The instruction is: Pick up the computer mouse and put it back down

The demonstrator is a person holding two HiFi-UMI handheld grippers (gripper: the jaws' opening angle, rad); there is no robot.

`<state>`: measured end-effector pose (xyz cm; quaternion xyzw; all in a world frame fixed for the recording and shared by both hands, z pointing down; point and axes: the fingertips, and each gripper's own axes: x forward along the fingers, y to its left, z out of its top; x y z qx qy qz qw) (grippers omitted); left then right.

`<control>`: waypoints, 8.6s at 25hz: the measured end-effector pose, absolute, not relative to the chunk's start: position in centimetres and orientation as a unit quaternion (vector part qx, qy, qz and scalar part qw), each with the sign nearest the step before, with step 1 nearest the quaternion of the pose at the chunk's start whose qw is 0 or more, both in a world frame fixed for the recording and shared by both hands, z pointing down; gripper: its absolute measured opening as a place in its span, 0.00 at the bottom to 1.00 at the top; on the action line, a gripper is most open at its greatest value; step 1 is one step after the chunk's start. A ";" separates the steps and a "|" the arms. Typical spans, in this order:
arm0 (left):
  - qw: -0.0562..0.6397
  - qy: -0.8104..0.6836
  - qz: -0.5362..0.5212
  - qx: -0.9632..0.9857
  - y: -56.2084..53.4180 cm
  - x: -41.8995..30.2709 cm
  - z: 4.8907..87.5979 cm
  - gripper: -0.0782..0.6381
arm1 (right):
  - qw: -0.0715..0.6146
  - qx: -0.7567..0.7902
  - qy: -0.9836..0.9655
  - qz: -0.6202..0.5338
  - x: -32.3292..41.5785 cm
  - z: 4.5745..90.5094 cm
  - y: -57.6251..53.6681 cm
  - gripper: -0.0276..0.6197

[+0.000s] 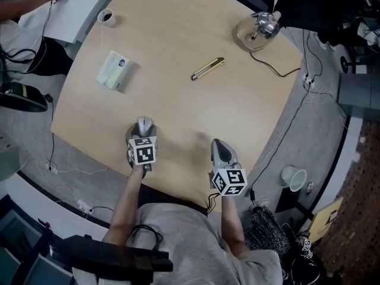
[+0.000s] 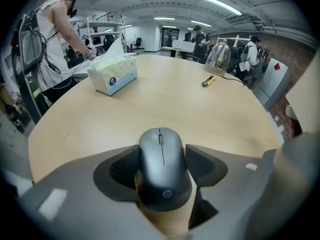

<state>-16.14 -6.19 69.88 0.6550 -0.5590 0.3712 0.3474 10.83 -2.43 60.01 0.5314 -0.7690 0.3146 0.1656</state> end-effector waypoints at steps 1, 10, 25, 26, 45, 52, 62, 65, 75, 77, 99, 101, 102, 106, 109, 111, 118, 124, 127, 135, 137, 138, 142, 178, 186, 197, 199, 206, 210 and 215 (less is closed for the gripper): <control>0.347 -0.559 0.371 0.655 -6.2 -16.2 69.8 0.55 | 0.165 0.531 -0.769 0.314 10.8 60.0 -2.5 0.05; 0.365 -0.564 0.332 0.662 -6.0 -16.5 69.7 0.55 | 0.167 0.532 -0.769 0.312 10.6 60.0 -2.6 0.05; 0.295 -0.592 0.225 0.716 -8.6 -16.9 61.0 0.55 | 0.155 0.541 -0.775 0.289 9.9 58.2 -2.1 0.05; 0.286 -0.593 0.213 0.722 -8.9 -16.8 60.0 0.55 | 0.154 0.543 -0.775 0.286 9.9 58.0 -2.0 0.05; 0.164 -0.549 0.092 0.814 -6.8 -14.8 44.8 0.55 | 0.106 0.590 -0.774 0.206 9.7 49.5 -0.8 0.05; 0.127 -0.528 0.072 0.837 -5.1 -14.0 40.8 0.55 | 0.084 0.613 -0.764 0.184 10.3 46.3 0.8 0.05; 0.095 -0.497 0.054 0.861 -3.5 -12.4 37.8 0.55 | 0.064 0.639 -0.748 0.167 11.4 44.0 2.7 0.05; 0.092 -0.490 0.056 0.865 -3.4 -11.9 37.8 0.55 | 0.063 0.644 -0.744 0.167 11.6 43.9 3.1 0.05; 0.084 -0.474 0.060 0.874 -3.0 -10.9 38.1 0.55 | 0.057 0.653 -0.737 0.168 11.9 43.8 3.6 0.05; 0.086 -0.473 0.059 0.875 -3.0 -10.7 38.1 0.55 | 0.057 0.654 -0.735 0.168 12.1 43.8 3.7 0.05; 0.099 -0.410 0.096 0.901 -2.1 -4.6 40.4 0.55 | 0.054 0.698 -0.691 0.181 17.0 44.8 7.4 0.05; 0.099 -0.395 0.102 0.908 -1.9 -3.0 40.9 0.55 | 0.053 0.708 -0.680 0.183 18.1 45.0 8.3 0.05; 0.099 -0.386 0.104 0.911 -1.8 -2.2 41.2 0.55 | 0.052 0.713 -0.675 0.185 18.7 45.3 8.8 0.05; 0.098 -0.346 0.113 0.926 -1.3 1.3 42.2 0.55 | 0.043 0.737 -0.646 0.194 20.9 46.3 10.7 0.05; 0.098 -0.316 0.123 0.936 -0.8 3.8 42.9 0.55 | 0.036 0.753 -0.627 0.199 22.3 46.7 12.0 0.05; 0.098 -0.296 0.131 0.941 -0.3 5.3 43.4 0.55 | 0.033 0.761 -0.615 0.203 23.2 47.0 12.9 0.05; 0.107 -0.248 0.162 0.949 0.6 9.2 46.5 0.55 | 0.031 0.781 -0.582 0.224 25.4 49.4 15.3 0.05; 0.124 -0.228 0.201 0.945 2.1 12.4 49.0 0.55 | 0.030 0.785 -0.564 0.253 27.8 50.6 17.8 0.05; 0.127 -0.217 0.214 0.944 2.4 13.7 50.2 0.55 | 0.030 0.788 -0.556 0.263 28.9 51.8 18.1 0.05; 0.123 -0.187 0.255 0.941 3.1 16.4 55.4 0.55 | 0.030 0.784 -0.545 0.296 29.7 56.3 18.0 0.05; 0.124 -0.181 0.267 0.939 3.5 16.7 56.7 0.55 | 0.028 0.783 -0.541 0.304 29.7 57.2 18.1 0.05; 0.127 -0.176 0.273 0.937 3.8 17.0 57.2 0.55 | 0.027 0.783 -0.539 0.308 29.8 57.6 18.3 0.05; 0.125 -0.161 0.297 0.933 4.5 17.6 59.4 0.55 | 0.027 0.784 -0.530 0.323 30.3 59.2 18.9 0.05; 0.088 -0.139 0.433 0.886 7.3 19.5 69.7 0.55 | 0.016 0.777 -0.507 0.373 31.8 65.3 21.4 0.05; 0.091 -0.139 0.435 0.885 7.4 19.8 69.8 0.55 | 0.014 0.777 -0.510 0.370 31.9 64.9 21.3 0.05; 0.109 -0.133 0.390 0.905 6.9 20.1 67.2 0.65 | 0.017 0.772 -0.523 0.362 31.3 63.9 20.3 0.05; 0.110 -0.137 0.382 0.907 6.7 19.8 66.4 0.64 | 0.017 0.771 -0.527 0.358 31.1 63.5 19.9 0.05; 0.103 -0.157 0.357 0.915 5.7 18.5 63.3 0.53 | 0.014 0.768 -0.541 0.342 30.2 61.4 18.8 0.05; 0.088 -0.179 0.319 0.927 5.0 18.0 60.0 0.38 | 0.016 0.766 -0.551 0.329 29.7 60.0 18.4 0.05; 0.083 -0.202 0.279 0.935 4.2 17.2 56.6 0.31 | 0.019 0.763 -0.565 0.314 29.1 58.5 17.6 0.05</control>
